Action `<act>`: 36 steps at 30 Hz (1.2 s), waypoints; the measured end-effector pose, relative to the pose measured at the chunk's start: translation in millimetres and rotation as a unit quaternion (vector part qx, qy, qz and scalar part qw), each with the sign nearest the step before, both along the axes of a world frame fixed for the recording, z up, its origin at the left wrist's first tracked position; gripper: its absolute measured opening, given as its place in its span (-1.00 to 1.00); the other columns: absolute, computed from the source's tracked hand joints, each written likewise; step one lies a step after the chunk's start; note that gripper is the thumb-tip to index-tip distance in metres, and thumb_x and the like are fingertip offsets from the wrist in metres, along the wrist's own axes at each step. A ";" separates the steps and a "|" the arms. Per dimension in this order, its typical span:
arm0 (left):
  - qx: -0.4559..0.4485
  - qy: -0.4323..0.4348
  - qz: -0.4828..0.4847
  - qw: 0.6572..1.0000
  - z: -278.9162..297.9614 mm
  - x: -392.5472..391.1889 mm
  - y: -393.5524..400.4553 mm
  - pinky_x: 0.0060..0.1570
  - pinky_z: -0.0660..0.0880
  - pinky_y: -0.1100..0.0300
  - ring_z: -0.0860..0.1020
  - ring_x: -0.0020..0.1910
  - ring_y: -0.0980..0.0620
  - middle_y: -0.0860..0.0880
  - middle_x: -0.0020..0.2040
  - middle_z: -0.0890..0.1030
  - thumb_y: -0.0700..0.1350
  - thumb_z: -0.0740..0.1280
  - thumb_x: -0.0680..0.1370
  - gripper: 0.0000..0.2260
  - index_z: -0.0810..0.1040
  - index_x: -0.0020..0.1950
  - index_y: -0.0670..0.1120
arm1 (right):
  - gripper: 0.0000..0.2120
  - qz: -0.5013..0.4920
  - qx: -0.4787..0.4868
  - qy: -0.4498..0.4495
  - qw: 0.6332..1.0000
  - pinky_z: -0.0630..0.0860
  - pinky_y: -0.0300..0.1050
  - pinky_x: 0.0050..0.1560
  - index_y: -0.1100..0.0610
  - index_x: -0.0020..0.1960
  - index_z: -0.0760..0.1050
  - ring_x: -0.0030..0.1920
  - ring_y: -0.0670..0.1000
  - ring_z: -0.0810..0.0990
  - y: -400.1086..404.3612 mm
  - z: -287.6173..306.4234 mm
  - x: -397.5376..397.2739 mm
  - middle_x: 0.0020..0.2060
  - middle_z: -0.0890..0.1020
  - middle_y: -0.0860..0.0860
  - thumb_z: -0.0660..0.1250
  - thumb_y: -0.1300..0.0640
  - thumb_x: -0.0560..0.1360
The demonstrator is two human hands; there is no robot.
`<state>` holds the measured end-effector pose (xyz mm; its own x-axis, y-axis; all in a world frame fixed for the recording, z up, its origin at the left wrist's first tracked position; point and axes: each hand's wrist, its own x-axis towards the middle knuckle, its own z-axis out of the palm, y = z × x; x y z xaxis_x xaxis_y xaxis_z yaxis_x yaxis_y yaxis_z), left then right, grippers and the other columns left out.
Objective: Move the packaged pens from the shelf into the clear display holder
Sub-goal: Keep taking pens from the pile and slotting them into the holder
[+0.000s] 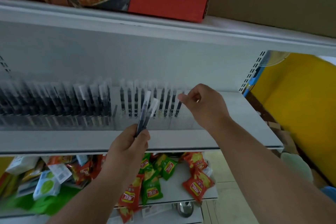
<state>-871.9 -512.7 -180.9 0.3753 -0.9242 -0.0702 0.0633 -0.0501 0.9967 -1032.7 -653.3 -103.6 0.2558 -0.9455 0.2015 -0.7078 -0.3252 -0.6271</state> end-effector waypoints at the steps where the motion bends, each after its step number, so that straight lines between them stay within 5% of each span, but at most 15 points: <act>1: -0.002 0.005 -0.003 1.000 1.6 -4.2 -2.4 -0.34 0.14 0.00 0.21 -0.37 -0.04 -0.02 -0.38 0.30 0.01 0.25 0.58 -0.77 0.47 -0.26 -0.01 | -0.73 0.029 0.019 -0.019 0.999 0.42 -0.21 -0.30 -0.01 -0.14 0.52 -0.27 -0.18 0.52 8.4 2.1 -1.5 -0.27 0.57 -0.14 0.35 -0.22 0.48; 4: -0.007 -0.005 -0.036 0.999 4.9 -20.5 -10.8 -0.37 0.15 0.07 0.22 -0.40 -0.03 0.00 -0.40 0.31 0.02 0.24 0.59 -0.76 0.48 -0.25 -0.02 | -0.77 0.148 0.131 -0.089 0.976 0.54 -0.09 -0.24 0.06 -0.13 0.59 -0.38 -0.12 0.52 32.3 4.4 -2.5 -0.31 0.64 0.02 0.37 -0.10 0.51; 7: -0.006 -0.004 -0.054 0.999 6.6 -36.0 -16.0 -0.42 0.17 0.13 0.23 -0.43 0.00 0.00 -0.44 0.32 -0.11 0.20 0.66 -0.77 0.50 -0.17 -0.13 | -0.81 0.185 0.165 -0.130 0.960 0.40 -0.24 -0.36 0.16 -0.13 0.59 -0.47 -0.12 0.47 38.0 2.4 -7.0 -0.41 0.61 0.07 0.35 0.05 0.56; 13: 0.018 0.000 0.024 1.000 2.1 -35.2 -18.8 -0.45 0.21 0.17 0.28 -0.46 0.05 0.02 -0.45 0.38 -0.08 0.21 0.65 -0.75 0.57 -0.17 -0.07 | -0.79 0.062 0.068 -0.271 0.958 0.39 -0.17 -0.38 0.14 -0.18 0.50 -0.40 -0.02 0.55 4.0 8.4 -23.8 -0.28 0.66 0.03 0.23 0.18 0.61; 16: 0.018 0.037 0.055 0.998 1.9 -29.9 -19.0 -0.42 0.17 0.14 0.26 -0.43 0.03 0.00 -0.42 0.36 -0.08 0.21 0.65 -0.73 0.53 -0.22 -0.07 | -0.83 0.012 -0.071 -0.204 0.976 0.45 -0.20 -0.37 0.06 -0.16 0.48 -0.38 -0.05 0.59 -17.7 12.4 -32.3 -0.29 0.64 -0.02 0.21 0.12 0.60; 20: 0.010 0.047 0.055 0.997 5.2 -30.5 -19.3 -0.41 0.17 0.11 0.26 -0.42 0.03 0.00 -0.41 0.36 -0.11 0.21 0.65 -0.75 0.52 -0.20 -0.10 | -0.84 0.020 -0.131 -0.057 0.990 0.40 -0.22 -0.38 0.06 -0.12 0.43 -0.34 -0.05 0.55 -31.9 6.6 -30.1 -0.34 0.58 0.00 0.20 0.03 0.61; 26: 0.013 0.047 0.056 0.997 3.4 -29.7 -14.6 -0.49 0.17 0.21 0.23 -0.47 0.07 0.01 -0.43 0.33 -0.15 0.18 0.66 -0.78 0.49 -0.15 -0.17 | -0.87 0.094 -0.127 0.032 0.987 0.28 -0.38 -0.41 0.04 -0.10 0.41 -0.38 -0.19 0.45 -32.6 -4.8 -18.9 -0.38 0.46 -0.13 0.22 0.05 0.61; 29: 0.016 0.047 0.051 0.997 3.2 -27.1 -15.3 -0.48 0.15 0.18 0.23 -0.46 0.06 0.00 -0.42 0.33 -0.14 0.19 0.66 -0.77 0.50 -0.15 -0.16 | -0.86 0.106 -0.074 0.066 0.989 0.33 -0.18 -0.35 0.08 -0.08 0.41 -0.35 -0.12 0.45 -33.9 -14.6 -13.0 -0.34 0.48 -0.10 0.21 0.05 0.61; 36: 0.026 0.013 0.032 0.999 6.6 -24.3 -17.1 -0.45 0.18 0.15 0.25 -0.45 0.05 -0.01 -0.42 0.35 -0.11 0.20 0.65 -0.77 0.51 -0.14 -0.15 | -0.80 0.041 -0.041 0.042 0.997 0.47 -0.15 -0.23 0.01 0.02 0.40 -0.21 -0.11 0.54 -30.0 -15.0 -16.0 -0.13 0.56 -0.15 0.33 -0.07 0.53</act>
<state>-896.2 -529.7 -174.3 0.4317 -0.8928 -0.1285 0.0934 -0.0975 0.9908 -1048.7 -683.2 -118.7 0.3501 -0.9022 0.2519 -0.7259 -0.4312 -0.5359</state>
